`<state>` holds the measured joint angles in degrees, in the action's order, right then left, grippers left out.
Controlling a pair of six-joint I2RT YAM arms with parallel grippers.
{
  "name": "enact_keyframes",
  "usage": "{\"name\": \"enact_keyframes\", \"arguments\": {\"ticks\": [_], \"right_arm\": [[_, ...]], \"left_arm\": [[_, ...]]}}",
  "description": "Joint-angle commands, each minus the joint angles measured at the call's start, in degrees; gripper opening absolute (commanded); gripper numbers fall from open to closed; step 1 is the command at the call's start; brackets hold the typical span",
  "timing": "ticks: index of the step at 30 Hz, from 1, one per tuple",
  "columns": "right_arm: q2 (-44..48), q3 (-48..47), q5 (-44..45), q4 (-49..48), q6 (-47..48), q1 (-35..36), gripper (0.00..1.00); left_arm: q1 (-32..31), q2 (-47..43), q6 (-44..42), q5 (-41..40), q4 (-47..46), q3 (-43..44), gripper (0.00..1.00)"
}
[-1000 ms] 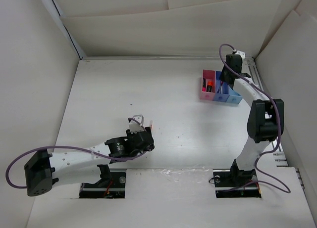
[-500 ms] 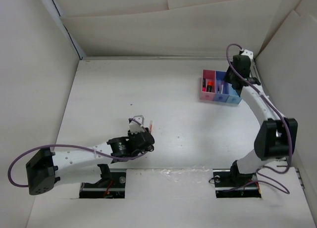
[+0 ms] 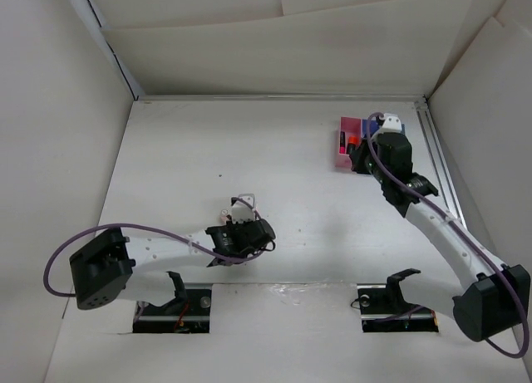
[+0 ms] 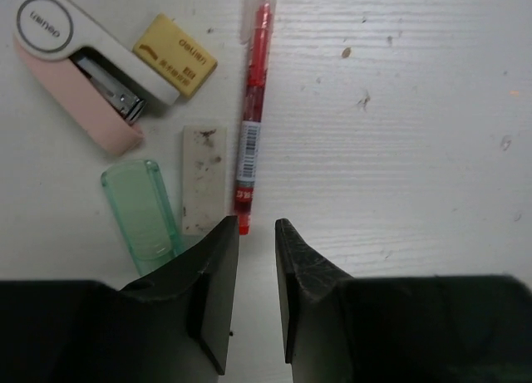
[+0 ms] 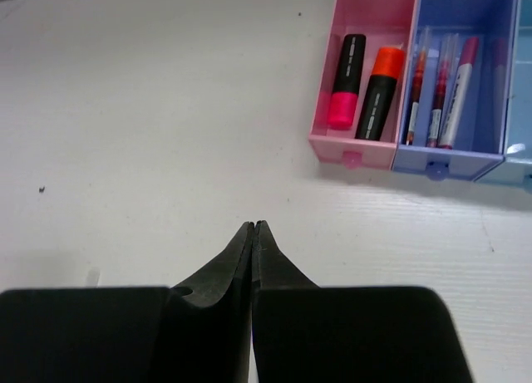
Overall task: Sort the stationery into containers
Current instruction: Pick up the pen from the center of the board.
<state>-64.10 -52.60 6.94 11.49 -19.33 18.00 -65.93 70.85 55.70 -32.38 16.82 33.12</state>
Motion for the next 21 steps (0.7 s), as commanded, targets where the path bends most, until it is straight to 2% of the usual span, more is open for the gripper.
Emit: {"name": "enact_keyframes", "arguments": {"ticks": [1, 9, 15, 21], "right_arm": [[2.2, 1.1, -0.2, -2.3, 0.0, 1.9, 0.02], [3.3, 3.4, 1.6, -2.3, 0.0, 2.7, 0.02], [6.0, 4.7, 2.7, -2.3, -0.5, 2.7, 0.06], [8.0, 5.3, 1.6, -1.6, -0.5, 2.0, 0.08]], "left_arm": [[0.1, 2.3, -1.6, -3.0, -1.9, 4.0, 0.2], [0.8, 6.5, -3.6, -6.9, -3.0, 7.2, 0.2], [1.3, 11.3, -4.6, -9.9, -3.6, 10.3, 0.2], [4.9, 12.4, -5.8, -7.2, -7.9, 7.2, 0.2]]}}
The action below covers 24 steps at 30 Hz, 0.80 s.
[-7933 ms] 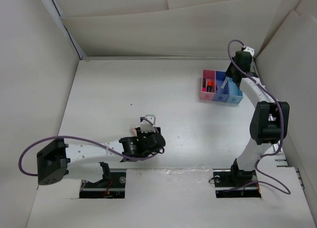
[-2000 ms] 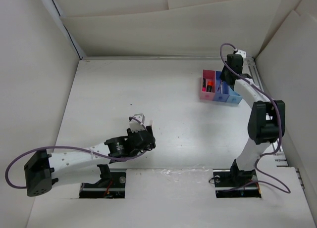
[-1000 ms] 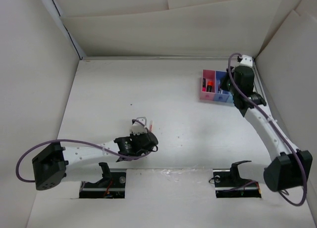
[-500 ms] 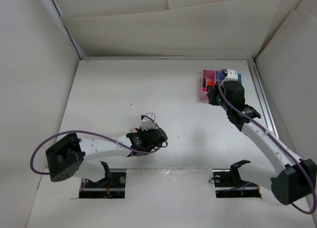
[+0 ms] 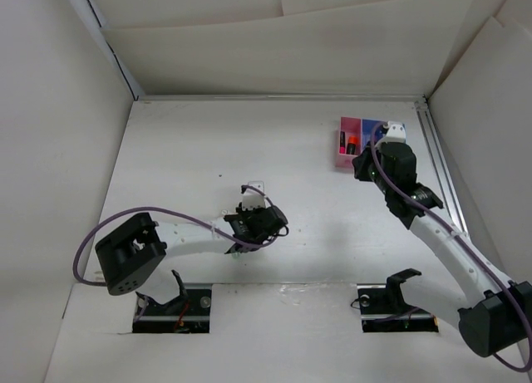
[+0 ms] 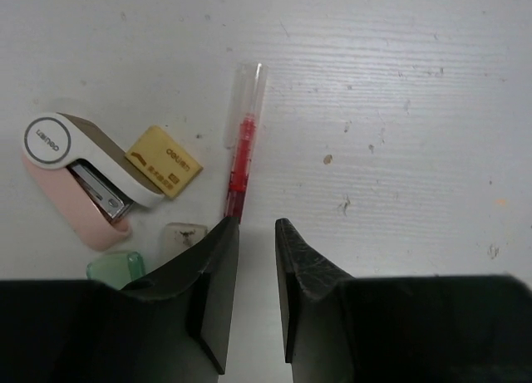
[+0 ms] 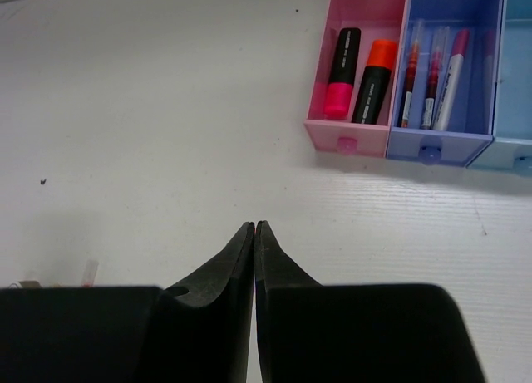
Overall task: Sort the stationery into containers
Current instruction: Pick up the pen from the center of the board.
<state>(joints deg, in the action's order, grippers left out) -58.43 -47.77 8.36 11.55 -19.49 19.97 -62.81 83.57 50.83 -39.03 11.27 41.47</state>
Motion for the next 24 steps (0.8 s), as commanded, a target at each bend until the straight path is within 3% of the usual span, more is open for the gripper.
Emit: {"name": "enact_keyframes", "arguments": {"ticks": [1, 15, 24], "right_arm": [[2.4, 0.5, 0.2, -1.2, -0.4, 0.1, 0.08], [4.2, 1.0, -1.4, 0.0, 0.1, -0.5, 0.08], [4.2, 0.4, -1.4, 0.5, 0.1, -0.5, 0.11]], "left_arm": [[2.5, -0.3, -0.9, 0.0, -3.6, -1.1, 0.2], [2.5, 3.9, -2.0, 3.3, -7.1, -4.0, 0.18], [2.5, -0.2, -1.4, 3.3, -8.2, -7.0, 0.19]]}}
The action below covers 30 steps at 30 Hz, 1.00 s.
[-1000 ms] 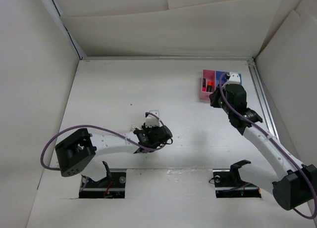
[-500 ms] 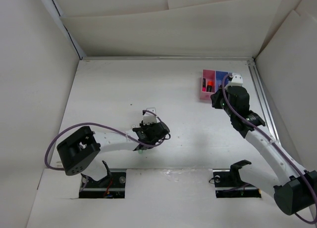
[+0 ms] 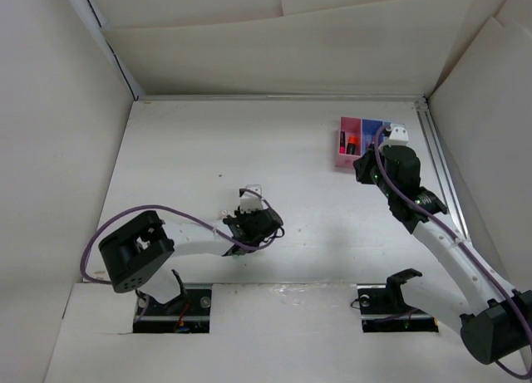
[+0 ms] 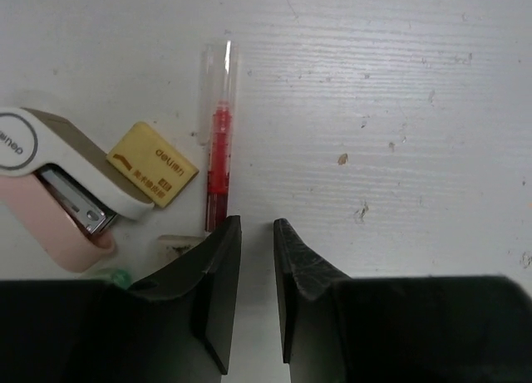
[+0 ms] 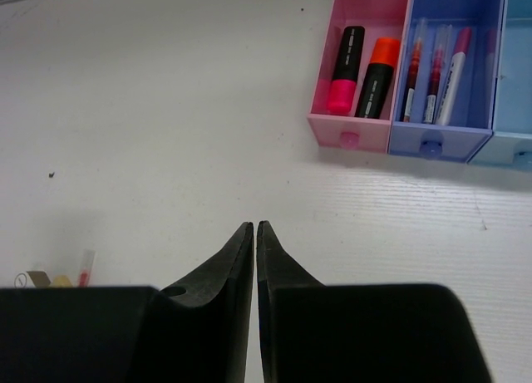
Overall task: Sort the stationery into containers
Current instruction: Pick up the pen from the center of the board.
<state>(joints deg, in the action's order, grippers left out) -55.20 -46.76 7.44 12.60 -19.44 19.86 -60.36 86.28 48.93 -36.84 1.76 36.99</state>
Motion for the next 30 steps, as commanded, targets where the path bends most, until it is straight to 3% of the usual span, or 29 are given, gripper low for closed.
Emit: {"name": "enact_keyframes", "arguments": {"ticks": [1, 10, 18, 30], "right_arm": [[1.0, -0.6, -1.0, -0.6, 0.1, -0.3, 0.11], [-0.7, -1.1, -1.0, -1.6, -0.4, 2.1, 0.11], [0.4, -1.1, -0.5, -1.0, -0.9, 3.3, 0.11], [1.1, -1.1, -0.5, -0.4, -0.4, 3.8, 0.11]], "left_arm": [[0.1, -5.5, 0.5, 1.1, 0.4, -3.1, 0.19], [0.1, -15.1, -1.3, 0.6, 0.6, -4.4, 0.25], [0.6, -3.5, 0.5, -2.4, 2.7, -1.5, 0.25], [1.1, -4.1, -1.5, -0.5, -0.8, -2.5, 0.23]]}}
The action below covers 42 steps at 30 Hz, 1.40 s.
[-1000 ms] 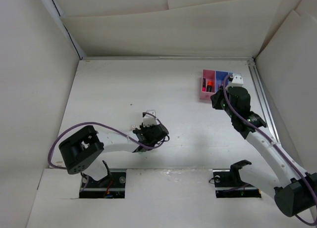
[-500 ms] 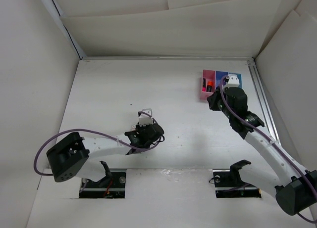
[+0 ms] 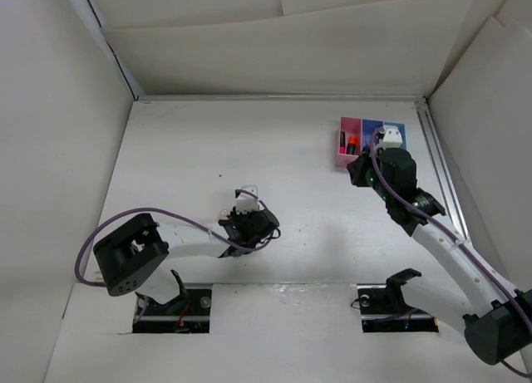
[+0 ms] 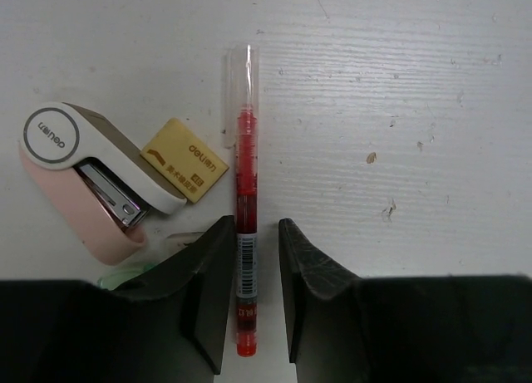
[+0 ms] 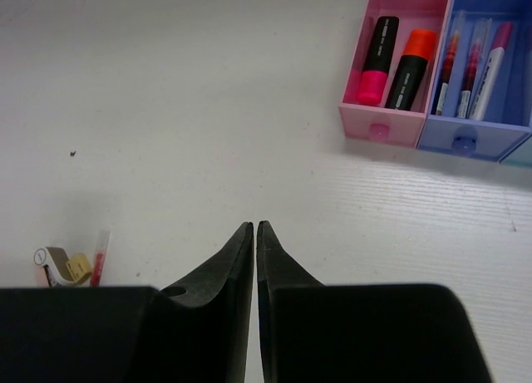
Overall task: Sort the stationery into containers
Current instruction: Pick up the pen from the center of the board.
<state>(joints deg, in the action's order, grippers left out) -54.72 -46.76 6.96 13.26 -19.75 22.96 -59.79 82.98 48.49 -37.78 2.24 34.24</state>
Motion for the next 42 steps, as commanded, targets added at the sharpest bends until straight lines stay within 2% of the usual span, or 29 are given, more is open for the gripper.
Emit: {"name": "enact_keyframes", "arguments": {"ticks": [1, 5, 7, 11, 12, 14, 17, 20, 26, 28, 31, 36, 37, 42], "right_arm": [[0.7, -1.1, 0.0, -1.0, -0.6, 0.7, 0.11], [0.7, -1.7, 0.0, -1.0, -0.6, 0.7, 0.12], [0.7, -1.7, 0.0, -1.0, -0.6, 0.7, 0.18], [0.0, -1.7, -3.0, -1.0, -0.6, 0.7, 0.35], [0.0, -1.0, -3.8, -1.0, -0.6, 0.7, 0.38], [0.0, -0.4, -7.0, -3.0, -0.6, 0.7, 0.46], [0.0, 0.2, -11.9, -3.8, -0.6, 0.7, 0.5], [0.0, 0.2, -17.2, -4.3, -1.3, 0.7, 0.54], [1.9, 2.2, -25.5, -6.7, -3.7, 1.2, 0.62], [1.9, 3.2, -29.4, -9.6, -4.9, 1.9, 0.69], [1.9, 3.9, -30.9, -11.9, -6.0, 3.9, 0.77], [-0.3, 4.4, -31.4, -14.1, -7.1, 7.1, 0.81], [-0.8, 4.4, -30.9, -15.2, -7.7, 7.1, 0.85], [-2.8, 5.1, -30.9, -18.8, -8.9, 8.8, 0.86]], "left_arm": [[0.6, 0.2, -1.0, 0.4, -1.3, 0.2, 0.23], [0.6, 5.0, 0.3, 2.4, -1.3, 0.7, 0.19], [0.6, 5.5, 0.3, 3.3, -2.6, 0.2, 0.19], [0.6, 4.0, 0.3, 4.6, -3.2, -0.3, 0.01], [0.6, 3.4, -0.2, 4.6, -3.2, -0.3, 0.0], [-0.2, 1.2, -0.2, 3.8, -1.7, -0.3, 0.0], [-2.1, -3.1, -0.2, 3.8, 0.5, 2.0, 0.0], [-2.1, -8.2, -2.5, 7.3, 0.5, 4.0, 0.0], [-2.1, -17.7, -5.7, 13.3, -4.3, 4.7, 0.0], [-2.1, -20.5, -6.2, 15.3, -7.5, 4.7, 0.0], [-2.1, -21.5, -7.6, 17.1, -10.7, 5.4, 0.0], [-2.1, -19.3, -9.3, 20.5, -14.8, 8.2, 0.0], [-2.1, -18.4, -9.8, 21.1, -15.4, 8.2, 0.0], [-2.6, -17.6, -9.8, 22.3, -17.4, 8.8, 0.0]]}}
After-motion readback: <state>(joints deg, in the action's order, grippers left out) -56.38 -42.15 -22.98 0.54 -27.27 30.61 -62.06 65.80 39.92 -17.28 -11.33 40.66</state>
